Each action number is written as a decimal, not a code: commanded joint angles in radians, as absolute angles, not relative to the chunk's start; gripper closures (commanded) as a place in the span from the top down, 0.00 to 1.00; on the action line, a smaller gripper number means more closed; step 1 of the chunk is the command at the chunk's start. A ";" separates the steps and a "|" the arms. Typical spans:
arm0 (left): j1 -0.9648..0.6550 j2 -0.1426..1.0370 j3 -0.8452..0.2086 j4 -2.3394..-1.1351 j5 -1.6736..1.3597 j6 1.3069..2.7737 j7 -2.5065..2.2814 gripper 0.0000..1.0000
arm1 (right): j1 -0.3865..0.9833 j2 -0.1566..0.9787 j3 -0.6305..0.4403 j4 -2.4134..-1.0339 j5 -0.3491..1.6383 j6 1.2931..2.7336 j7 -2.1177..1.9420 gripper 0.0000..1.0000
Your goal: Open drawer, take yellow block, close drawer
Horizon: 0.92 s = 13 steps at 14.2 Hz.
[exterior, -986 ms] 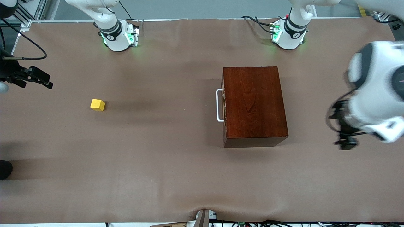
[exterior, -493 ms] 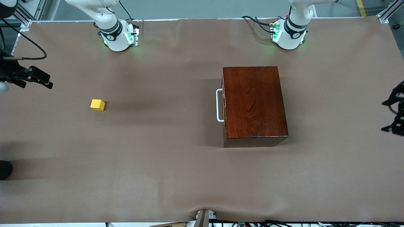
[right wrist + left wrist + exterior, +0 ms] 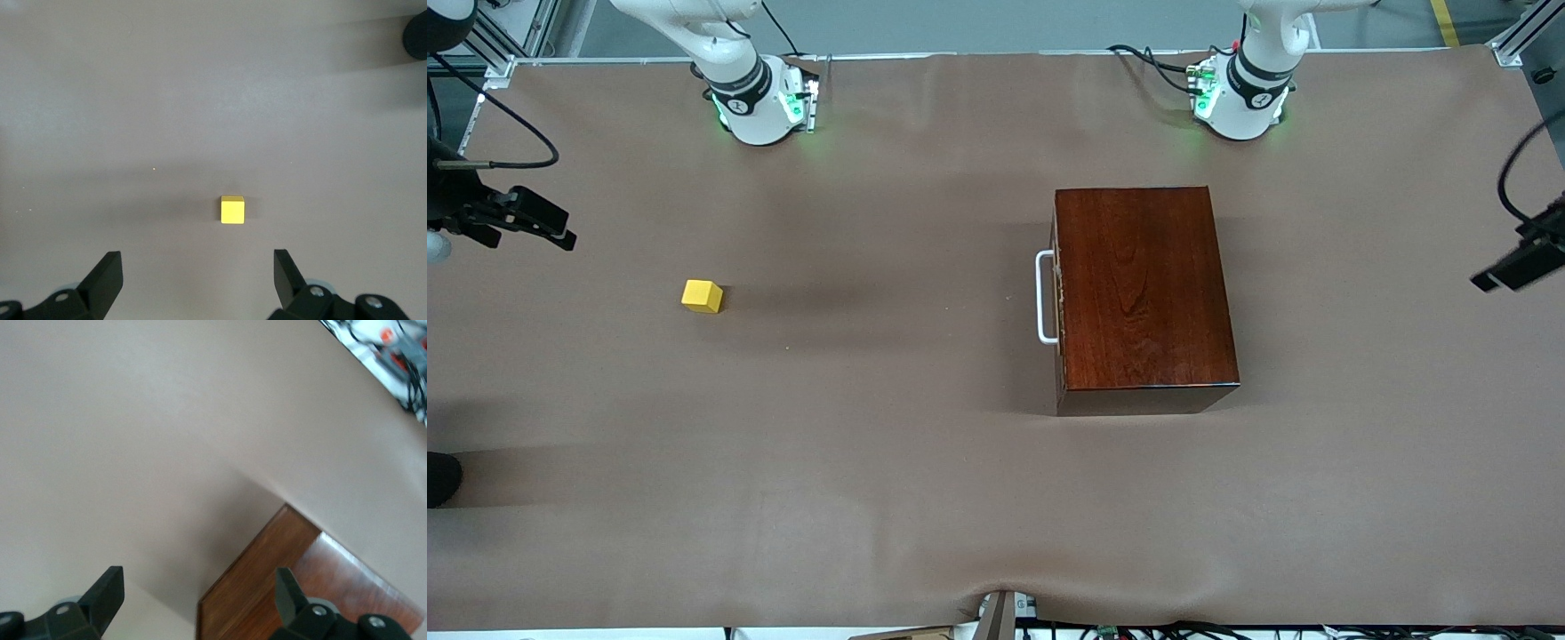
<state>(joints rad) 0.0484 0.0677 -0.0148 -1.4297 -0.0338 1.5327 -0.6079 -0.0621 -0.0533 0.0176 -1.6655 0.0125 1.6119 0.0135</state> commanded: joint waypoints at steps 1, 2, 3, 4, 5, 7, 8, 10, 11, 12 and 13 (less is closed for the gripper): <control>0.026 -0.008 -0.011 -1.486 -0.055 1.497 -0.464 1.00 | -0.058 -0.048 0.018 -1.644 -0.005 1.597 0.020 1.00; 0.018 -0.014 -0.011 -1.486 -0.055 1.484 -0.419 1.00 | -0.058 -0.048 0.018 -1.644 -0.005 1.595 0.020 1.00; 0.003 -0.024 -0.011 -1.486 -0.055 1.464 -0.373 1.00 | -0.058 -0.048 0.018 -1.644 -0.005 1.597 0.020 1.00; 0.000 -0.032 -0.012 -1.486 -0.054 1.441 -0.323 1.00 | -0.058 -0.048 0.018 -1.644 -0.005 1.597 0.020 1.00; 0.000 -0.038 -0.017 -1.485 -0.054 1.418 -0.275 1.00 | -0.058 -0.048 0.018 -1.644 -0.005 1.595 0.020 1.00; 0.002 -0.040 -0.018 -1.485 -0.052 1.399 -0.136 1.00 | -0.058 -0.048 0.018 -1.644 -0.005 1.595 0.020 1.00; 0.003 -0.037 -0.018 -1.489 -0.040 1.399 -0.059 1.00 | -0.058 -0.048 0.018 -1.644 -0.005 1.597 0.020 1.00; 0.003 -0.041 -0.028 -1.500 -0.006 1.402 0.011 1.00 | -0.058 -0.048 0.018 -1.644 -0.005 1.595 0.020 1.00; -0.005 -0.041 -0.041 -1.502 0.024 1.405 0.017 1.00 | -0.058 -0.048 0.018 -1.644 -0.005 1.595 0.018 1.00; -0.014 -0.044 -0.046 -1.520 0.043 1.411 0.017 1.00 | -0.058 -0.048 0.018 -1.644 -0.005 1.597 0.020 1.00; -0.015 -0.051 -0.046 -1.544 0.043 1.429 0.017 1.00 | -0.058 -0.048 0.018 -1.644 -0.005 1.595 0.020 1.00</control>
